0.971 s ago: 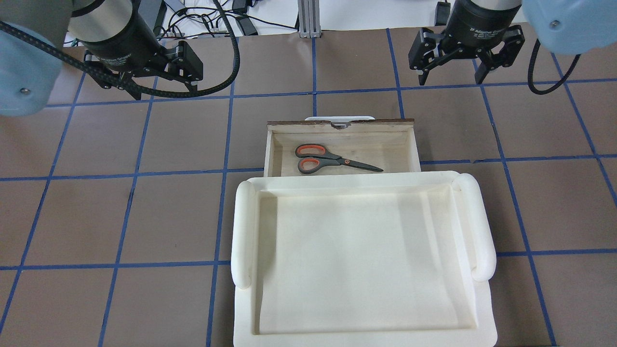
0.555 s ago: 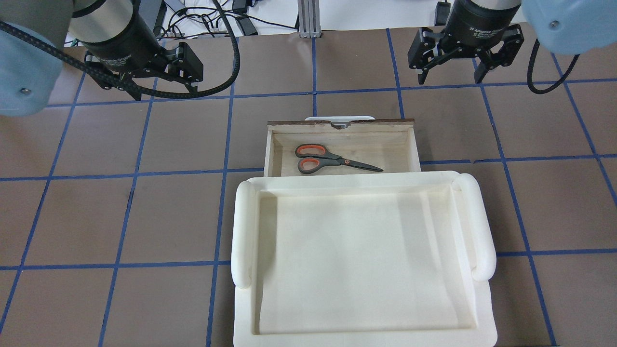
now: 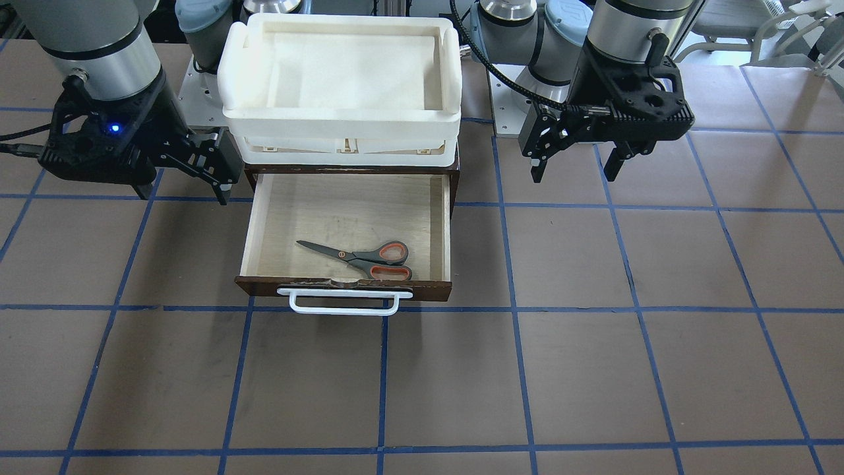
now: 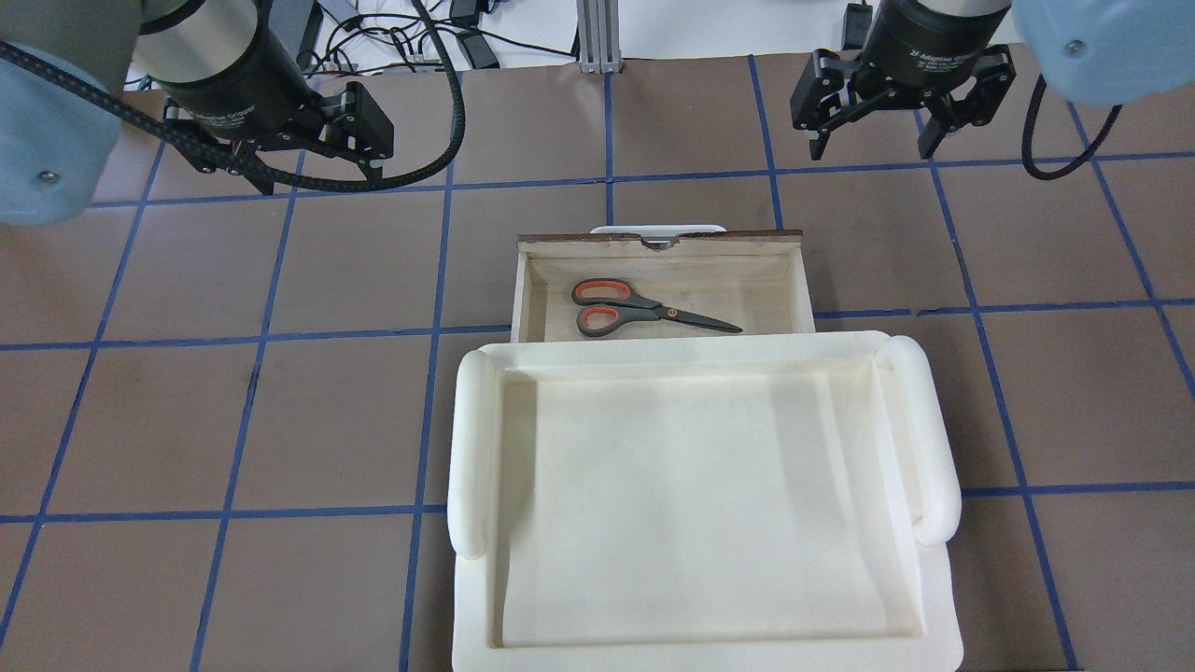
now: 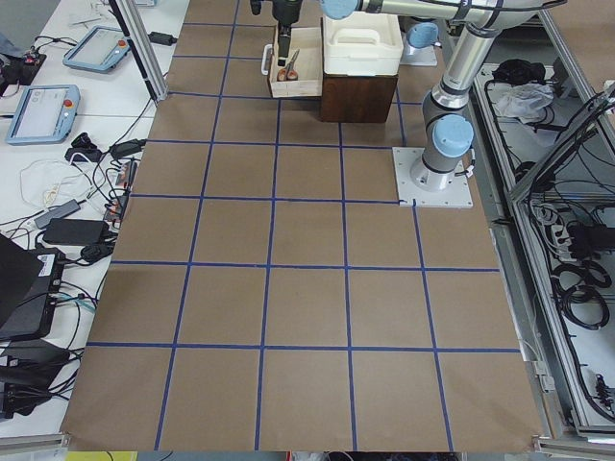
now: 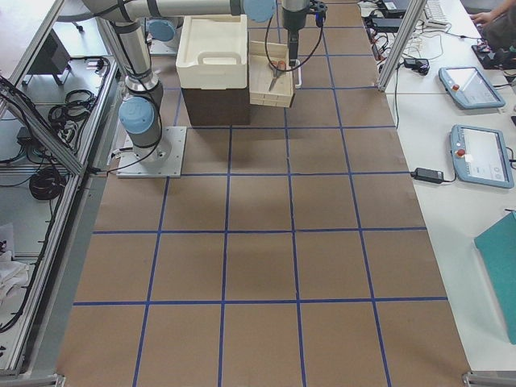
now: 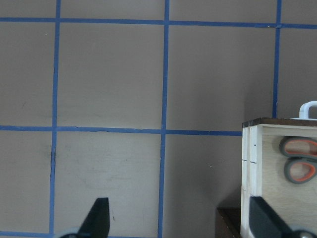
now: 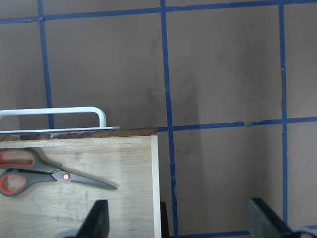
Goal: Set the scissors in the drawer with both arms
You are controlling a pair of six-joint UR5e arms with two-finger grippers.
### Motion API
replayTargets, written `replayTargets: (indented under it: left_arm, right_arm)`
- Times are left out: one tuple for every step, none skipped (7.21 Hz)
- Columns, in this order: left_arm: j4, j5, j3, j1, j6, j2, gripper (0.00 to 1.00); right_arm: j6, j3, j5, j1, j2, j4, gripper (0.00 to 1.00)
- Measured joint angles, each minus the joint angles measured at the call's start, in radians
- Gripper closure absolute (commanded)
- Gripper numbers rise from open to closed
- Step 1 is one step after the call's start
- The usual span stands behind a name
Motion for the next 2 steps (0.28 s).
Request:
replayTargets:
  left_arm:
    - [0.0, 0.0, 0.0, 0.0, 0.0, 0.0, 0.0]
    - [0.0, -0.001, 0.0, 0.0, 0.0, 0.0, 0.0]
  right_arm:
    - [0.0, 0.007, 0.003, 0.0, -0.001, -0.001, 0.0]
    - [0.0, 0.014, 0.005, 0.0, -0.001, -0.003, 0.0]
